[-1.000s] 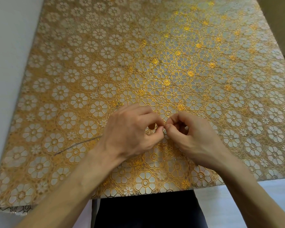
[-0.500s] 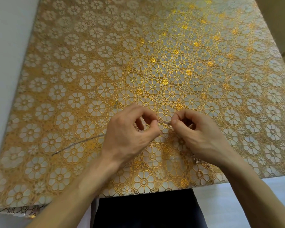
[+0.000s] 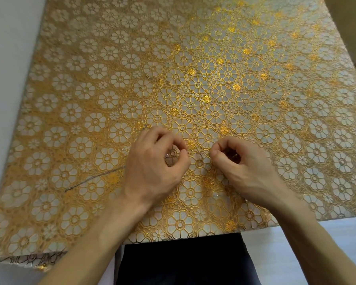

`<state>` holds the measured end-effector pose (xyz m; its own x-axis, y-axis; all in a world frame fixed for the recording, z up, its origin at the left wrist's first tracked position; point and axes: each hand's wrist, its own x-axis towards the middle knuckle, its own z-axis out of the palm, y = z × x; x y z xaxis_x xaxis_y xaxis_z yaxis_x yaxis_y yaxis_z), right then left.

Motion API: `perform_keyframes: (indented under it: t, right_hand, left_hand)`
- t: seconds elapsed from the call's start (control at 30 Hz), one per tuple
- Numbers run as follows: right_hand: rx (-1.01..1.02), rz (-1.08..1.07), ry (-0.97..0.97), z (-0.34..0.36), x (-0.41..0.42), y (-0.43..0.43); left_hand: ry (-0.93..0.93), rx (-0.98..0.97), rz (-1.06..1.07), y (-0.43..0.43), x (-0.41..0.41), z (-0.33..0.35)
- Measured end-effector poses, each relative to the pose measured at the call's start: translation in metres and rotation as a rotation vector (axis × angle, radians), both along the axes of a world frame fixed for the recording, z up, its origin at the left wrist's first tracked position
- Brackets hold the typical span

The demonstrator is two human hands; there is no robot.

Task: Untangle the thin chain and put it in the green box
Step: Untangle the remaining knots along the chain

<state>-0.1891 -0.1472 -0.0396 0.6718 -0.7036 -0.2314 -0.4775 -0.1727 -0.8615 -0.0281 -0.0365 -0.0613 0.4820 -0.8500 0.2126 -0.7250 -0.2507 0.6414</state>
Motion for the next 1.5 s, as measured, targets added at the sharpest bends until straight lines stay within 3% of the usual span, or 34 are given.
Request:
perform_keyframes:
  t: [0.13,0.63,0.93,1.27,1.5]
  right_hand:
    - [-0.032,0.003,0.011,-0.002,0.000,0.000]
    - [-0.176,0.072,0.102,-0.006,-0.001,0.000]
    - [-0.168,0.076,0.103,-0.006,-0.001,0.000]
    - [-0.141,0.044,0.087,-0.004,0.000,0.001]
    - [-0.137,0.054,0.092,-0.003,-0.001,0.002]
  left_hand:
    - [-0.184,0.035,-0.043,0.002,0.001,-0.009]
    - [-0.111,0.071,-0.166,-0.001,0.009,0.010]
    - [-0.225,0.095,-0.364,-0.013,0.016,0.011]
    - [0.295,0.018,-0.206,-0.005,0.009,0.014]
    - [0.213,0.081,-0.199,-0.002,0.016,0.011]
